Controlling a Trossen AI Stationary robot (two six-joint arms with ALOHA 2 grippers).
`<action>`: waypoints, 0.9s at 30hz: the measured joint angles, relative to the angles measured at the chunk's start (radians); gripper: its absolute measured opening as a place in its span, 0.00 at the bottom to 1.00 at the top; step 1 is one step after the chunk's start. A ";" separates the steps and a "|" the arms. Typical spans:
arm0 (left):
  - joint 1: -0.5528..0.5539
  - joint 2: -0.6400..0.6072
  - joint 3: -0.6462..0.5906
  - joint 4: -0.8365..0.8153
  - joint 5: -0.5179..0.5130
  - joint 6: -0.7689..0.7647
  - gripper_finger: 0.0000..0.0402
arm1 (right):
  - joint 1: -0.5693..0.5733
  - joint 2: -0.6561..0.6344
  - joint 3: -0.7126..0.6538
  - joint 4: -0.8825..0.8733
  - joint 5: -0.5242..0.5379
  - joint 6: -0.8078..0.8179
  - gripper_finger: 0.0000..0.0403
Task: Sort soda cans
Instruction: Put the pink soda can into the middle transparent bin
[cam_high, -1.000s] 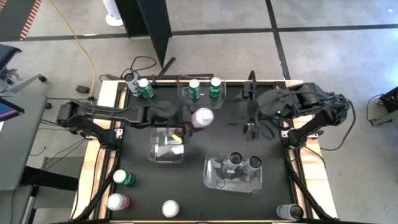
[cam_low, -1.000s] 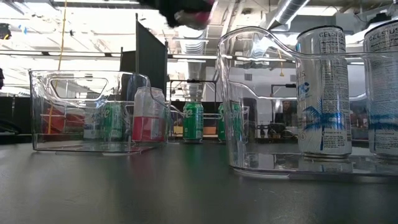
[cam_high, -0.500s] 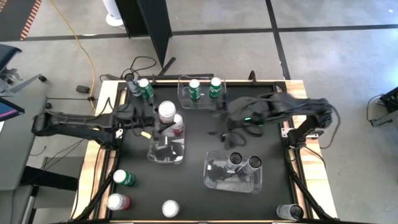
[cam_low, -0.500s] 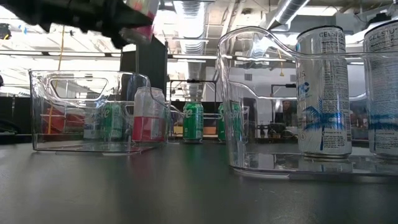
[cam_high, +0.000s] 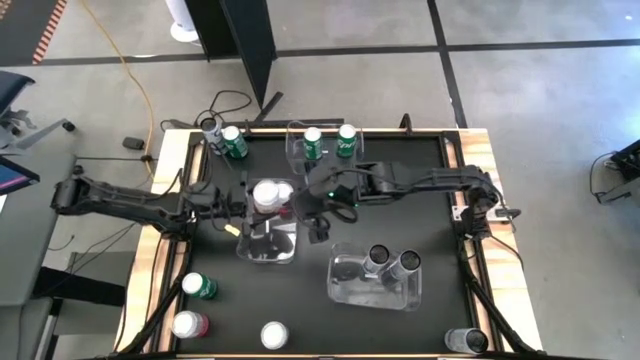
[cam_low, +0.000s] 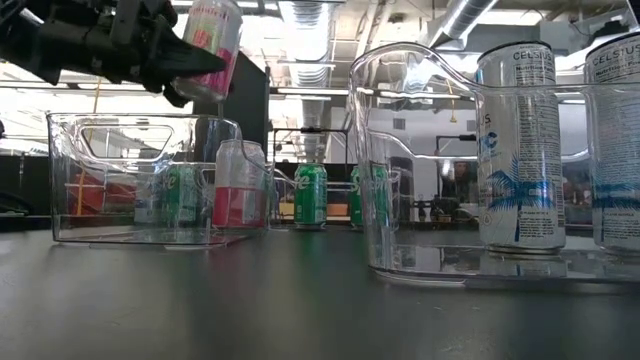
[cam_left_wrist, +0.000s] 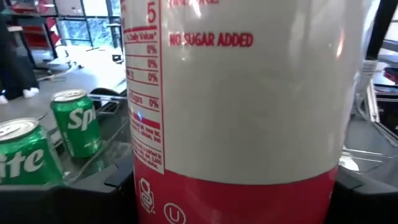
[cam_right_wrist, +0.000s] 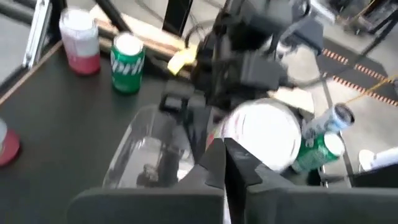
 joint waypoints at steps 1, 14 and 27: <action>-0.004 0.005 0.001 -0.005 0.002 0.000 0.70 | 0.003 0.006 0.001 0.019 0.000 0.003 0.03; -0.047 0.170 0.000 0.074 0.021 -0.010 0.70 | -0.018 0.115 0.001 0.095 0.041 0.099 0.00; -0.073 0.272 -0.001 0.137 -0.006 -0.025 0.70 | -0.029 0.145 0.001 0.015 0.149 0.164 0.00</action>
